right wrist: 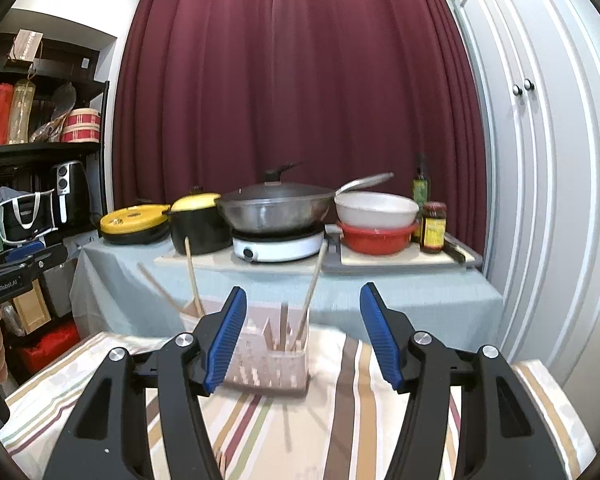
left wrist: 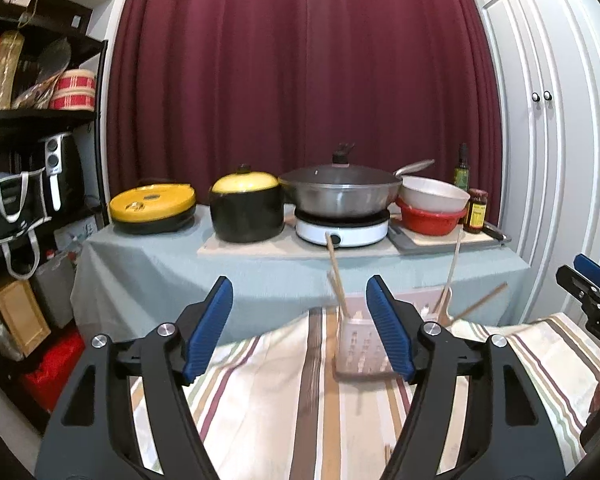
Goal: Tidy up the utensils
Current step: 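Withdraw both open tools from the holder toward the remaining chopsticks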
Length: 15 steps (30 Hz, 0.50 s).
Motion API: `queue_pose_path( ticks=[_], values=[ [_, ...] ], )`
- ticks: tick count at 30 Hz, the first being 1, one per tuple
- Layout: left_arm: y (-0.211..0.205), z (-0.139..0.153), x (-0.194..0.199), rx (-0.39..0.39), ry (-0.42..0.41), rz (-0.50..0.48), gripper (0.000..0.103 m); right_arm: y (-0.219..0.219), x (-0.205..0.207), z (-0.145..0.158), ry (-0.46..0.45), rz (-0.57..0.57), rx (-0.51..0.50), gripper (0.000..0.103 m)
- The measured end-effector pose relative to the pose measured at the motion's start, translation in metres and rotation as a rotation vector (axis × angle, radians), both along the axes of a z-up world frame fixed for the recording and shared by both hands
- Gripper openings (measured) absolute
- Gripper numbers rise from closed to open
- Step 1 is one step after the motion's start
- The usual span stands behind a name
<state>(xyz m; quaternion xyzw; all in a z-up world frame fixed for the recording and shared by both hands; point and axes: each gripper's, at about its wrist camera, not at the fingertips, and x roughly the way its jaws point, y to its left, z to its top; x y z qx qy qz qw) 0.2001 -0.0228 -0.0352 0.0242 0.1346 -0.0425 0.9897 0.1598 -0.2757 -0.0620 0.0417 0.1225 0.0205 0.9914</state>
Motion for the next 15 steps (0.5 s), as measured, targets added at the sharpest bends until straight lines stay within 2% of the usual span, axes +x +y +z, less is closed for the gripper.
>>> queue_pose_path(
  ticks=[7,15],
  values=[
    [0.007,-0.035,-0.032,0.011,0.064,0.021,0.069,0.003,-0.034,-0.034,0.077,0.008,0.014,0.058],
    [0.021,-0.081,-0.062,-0.024,0.161,0.041,0.069,0.006,-0.074,-0.074,0.156,0.017,0.039,0.058]
  ],
)
